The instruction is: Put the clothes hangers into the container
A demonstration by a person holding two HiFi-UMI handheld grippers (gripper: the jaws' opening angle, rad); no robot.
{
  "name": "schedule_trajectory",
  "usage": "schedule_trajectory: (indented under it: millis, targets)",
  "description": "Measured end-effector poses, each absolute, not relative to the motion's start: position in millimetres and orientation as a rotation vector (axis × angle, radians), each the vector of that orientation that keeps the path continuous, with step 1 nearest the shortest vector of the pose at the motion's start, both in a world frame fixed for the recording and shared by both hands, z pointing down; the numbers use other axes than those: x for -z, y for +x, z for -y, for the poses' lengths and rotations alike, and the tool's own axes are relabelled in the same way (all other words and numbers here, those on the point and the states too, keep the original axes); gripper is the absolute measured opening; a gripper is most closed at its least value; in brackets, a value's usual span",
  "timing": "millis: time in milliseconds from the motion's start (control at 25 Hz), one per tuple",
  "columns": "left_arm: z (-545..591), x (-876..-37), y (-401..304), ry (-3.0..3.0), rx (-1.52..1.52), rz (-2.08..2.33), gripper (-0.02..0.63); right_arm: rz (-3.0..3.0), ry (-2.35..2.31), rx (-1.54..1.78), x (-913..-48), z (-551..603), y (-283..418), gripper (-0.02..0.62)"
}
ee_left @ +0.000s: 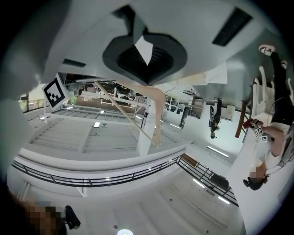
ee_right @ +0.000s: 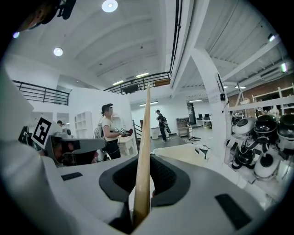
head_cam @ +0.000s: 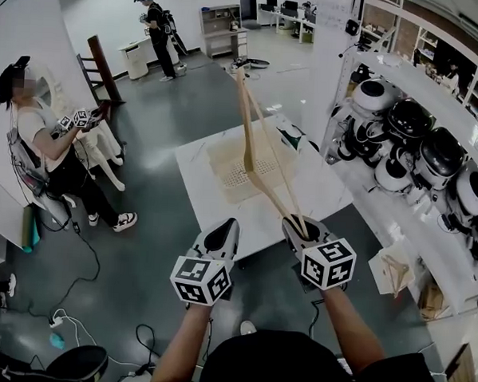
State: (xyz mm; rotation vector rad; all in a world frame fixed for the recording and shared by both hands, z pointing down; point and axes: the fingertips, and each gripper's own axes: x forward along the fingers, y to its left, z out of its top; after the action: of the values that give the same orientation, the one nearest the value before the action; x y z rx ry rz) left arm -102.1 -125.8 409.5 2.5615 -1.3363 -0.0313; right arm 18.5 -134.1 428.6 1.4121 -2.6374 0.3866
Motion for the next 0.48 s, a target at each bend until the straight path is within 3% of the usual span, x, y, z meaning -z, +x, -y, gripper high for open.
schedule_trajectory:
  millis: [480]
  targets:
    - [142.3, -419.7, -124.4, 2.574, 0.027, 1.307, 0.005, 2.618, 1.424, -0.365, -437.3, 152.9, -7.7, 0.064]
